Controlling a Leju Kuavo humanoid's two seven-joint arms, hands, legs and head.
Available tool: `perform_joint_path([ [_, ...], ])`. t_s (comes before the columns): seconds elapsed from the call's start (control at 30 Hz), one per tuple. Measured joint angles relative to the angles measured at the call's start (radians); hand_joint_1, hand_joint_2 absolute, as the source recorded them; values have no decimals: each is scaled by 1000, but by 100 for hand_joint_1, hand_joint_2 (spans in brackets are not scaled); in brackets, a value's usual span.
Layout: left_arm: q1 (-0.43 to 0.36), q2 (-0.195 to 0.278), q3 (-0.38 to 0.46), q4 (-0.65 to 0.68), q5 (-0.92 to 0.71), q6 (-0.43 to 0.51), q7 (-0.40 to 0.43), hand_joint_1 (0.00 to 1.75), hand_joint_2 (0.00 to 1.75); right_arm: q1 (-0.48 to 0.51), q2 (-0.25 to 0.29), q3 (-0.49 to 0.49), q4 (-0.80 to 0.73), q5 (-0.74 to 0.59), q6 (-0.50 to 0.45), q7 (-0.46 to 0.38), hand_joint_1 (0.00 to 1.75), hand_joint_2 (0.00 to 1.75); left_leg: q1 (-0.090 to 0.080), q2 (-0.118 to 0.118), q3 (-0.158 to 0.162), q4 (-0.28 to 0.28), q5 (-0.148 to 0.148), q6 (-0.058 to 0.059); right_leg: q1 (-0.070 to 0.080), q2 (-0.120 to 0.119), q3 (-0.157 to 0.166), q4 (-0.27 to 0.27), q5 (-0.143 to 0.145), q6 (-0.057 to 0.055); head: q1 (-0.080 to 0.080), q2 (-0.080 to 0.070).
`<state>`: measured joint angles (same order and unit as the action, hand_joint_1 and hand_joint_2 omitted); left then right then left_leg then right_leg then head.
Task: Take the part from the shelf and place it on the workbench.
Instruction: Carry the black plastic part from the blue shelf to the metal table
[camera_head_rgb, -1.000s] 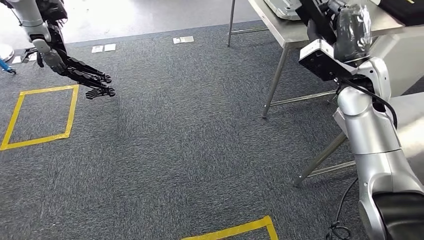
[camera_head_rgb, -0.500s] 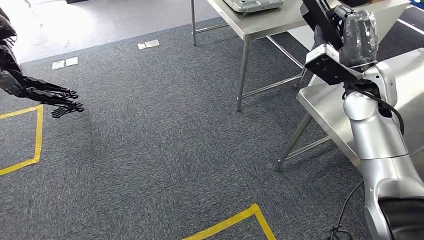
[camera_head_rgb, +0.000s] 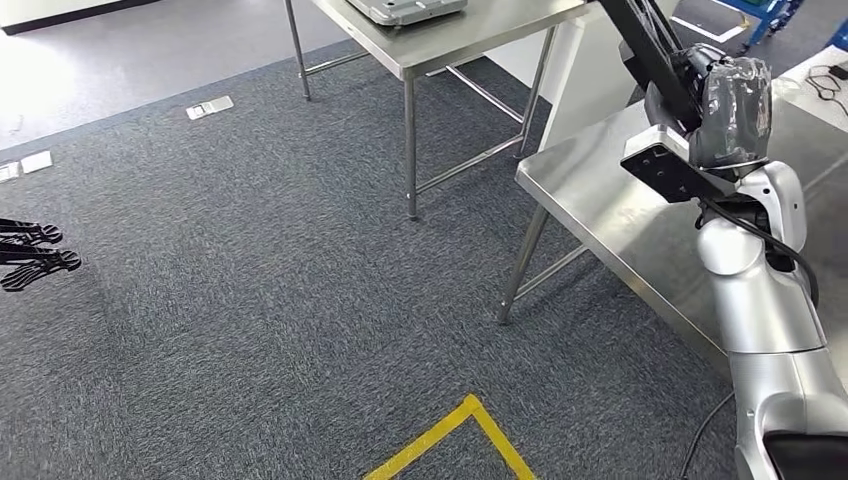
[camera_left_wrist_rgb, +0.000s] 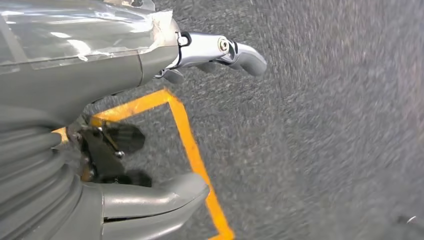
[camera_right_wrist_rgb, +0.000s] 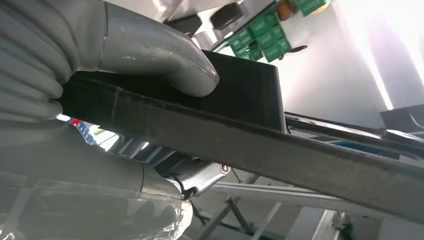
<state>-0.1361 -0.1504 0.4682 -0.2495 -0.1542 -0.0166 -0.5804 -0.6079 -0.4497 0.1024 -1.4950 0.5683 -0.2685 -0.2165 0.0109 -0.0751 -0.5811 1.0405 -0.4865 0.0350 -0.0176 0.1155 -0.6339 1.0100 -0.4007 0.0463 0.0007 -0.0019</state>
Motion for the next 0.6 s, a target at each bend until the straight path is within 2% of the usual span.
perform_joint_path([
  [0.03, 0, 0, -1, 0, -2, 1, 1, 0, 175, 11, -2, -6, -3, 2, 0, -3, 175, 175, -3, 13, 1, -3, 3, 5, 0, 11, -3, -4, 4, 7, 0, 0],
  [0.07, 0, 0, -2, 0, -3, 3, 2, 0, 175, 20, -5, -13, -5, 4, 0, -6, 175, 175, -4, 25, 3, -11, 9, 12, 0, 4, -9, -3, 5, 12, 0, 0],
  [0.1, 1, 0, -2, 0, -3, 4, 2, 0, 175, 26, -7, -19, -5, 4, 0, -8, 175, 175, -4, 38, 6, -19, 16, 20, 2, -17, -20, 11, -4, 14, 3, 0],
  [0.13, 2, 1, -2, 0, -4, 6, 3, 0, 175, 30, -10, -24, -6, 5, 0, -9, 175, 175, -3, 51, 7, -27, 22, 27, 4, -45, -40, 46, -22, 12, 6, 0],
  [0.17, 4, 2, -2, 0, -4, 6, 3, 0, 175, 34, -10, -28, -6, 5, 0, -10, 175, 175, -3, 64, 7, -31, 25, 32, 4, -76, -68, 104, -50, 9, 8, 0],
  [0.2, 6, 3, -2, 1, -4, 6, 3, 0, 175, 37, -10, -30, -6, 6, 0, -11, 175, 175, -4, 77, 6, -32, 26, 34, 4, -93, -100, 173, -80, 7, 11, 0],
  [0.23, 9, 3, -3, 1, -4, 6, 3, 0, 175, 43, -10, -31, -6, 6, 0, -13, 175, 175, -5, 91, 5, -32, 26, 33, 3, -98, -128, 237, -102, 9, 12, 0],
  [0.27, 12, 3, -3, 1, -4, 6, 3, 0, 175, 51, -10, -32, -5, 6, 0, -15, 175, 175, -5, 104, 4, -32, 26, 33, 2, -101, -141, 275, -114, 13, 12, 0],
  [0.3, 14, 3, -3, 2, -4, 7, 3, 0, 175, 60, -9, -32, -5, 8, -2, -19, 175, 175, -5, 116, 4, -32, 25, 32, 0, -104, -134, 271, -111, 21, 12, 0],
  [0.33, 17, 3, -3, 2, -5, 7, 3, 0, 175, 68, -9, -34, -5, 10, -4, -23, 175, 175, -5, 128, 4, -32, 24, 31, -2, -112, -105, 226, -96, 30, 12, 0],
  [0.37, 19, 3, -3, 3, -6, 7, 3, 0, 175, 76, -8, -35, -5, 13, -9, -28, 175, 175, -5, 139, 4, -31, 23, 28, -3, -129, -61, 153, -74, 37, 12, 0],
  [0.4, 20, 3, -3, 3, -7, 8, 3, 0, 175, 81, -7, -37, -5, 18, -15, -32, 175, 175, -8, 149, 5, -30, 20, 25, -2, -156, -17, 79, -54, 41, 12, 0],
  [0.43, 22, 3, -3, 3, -9, 8, 3, 0, 175, 85, -4, -38, -5, 24, -21, -35, 175, 175, -11, 159, 7, -29, 17, 20, 2, -178, 15, 23, -38, 38, 12, 0],
  [0.47, 23, 3, -3, 4, -10, 8, 3, 0, 175, 89, -1, -40, -5, 30, -27, -38, 175, 175, -15, 168, 9, -28, 15, 15, 5, -192, 32, -7, -29, 32, 12, 0],
  [0.5, 24, 3, -3, 4, -11, 8, 3, 0, 175, 92, 2, -42, -5, 37, -31, -38, 175, 175, -19, 178, 12, -27, 12, 11, 10, -192, 35, -15, -26, 25, 11, 0],
  [0.53, 25, 3, -3, 4, -11, 8, 3, 0, 175, 96, 4, -43, -5, 43, -32, -39, 175, 175, -20, 190, 15, -27, 10, 7, 9, -178, 33, -15, -23, 18, 10, 0],
  [0.57, 24, 3, -3, 4, -11, 8, 4, 0, 175, 99, 7, -44, -5, 50, -34, -38, 175, 175, -17, 192, 16, -24, 4, 2, 2, -165, 32, -15, -21, 13, 10, 0],
  [0.6, 24, 3, -3, 4, -11, 8, 4, 0, 175, 98, 9, -45, -5, 57, -34, -38, 175, 175, -14, 179, 13, -12, -8, -3, -5, -153, 33, -16, -19, 6, 9, 0],
])
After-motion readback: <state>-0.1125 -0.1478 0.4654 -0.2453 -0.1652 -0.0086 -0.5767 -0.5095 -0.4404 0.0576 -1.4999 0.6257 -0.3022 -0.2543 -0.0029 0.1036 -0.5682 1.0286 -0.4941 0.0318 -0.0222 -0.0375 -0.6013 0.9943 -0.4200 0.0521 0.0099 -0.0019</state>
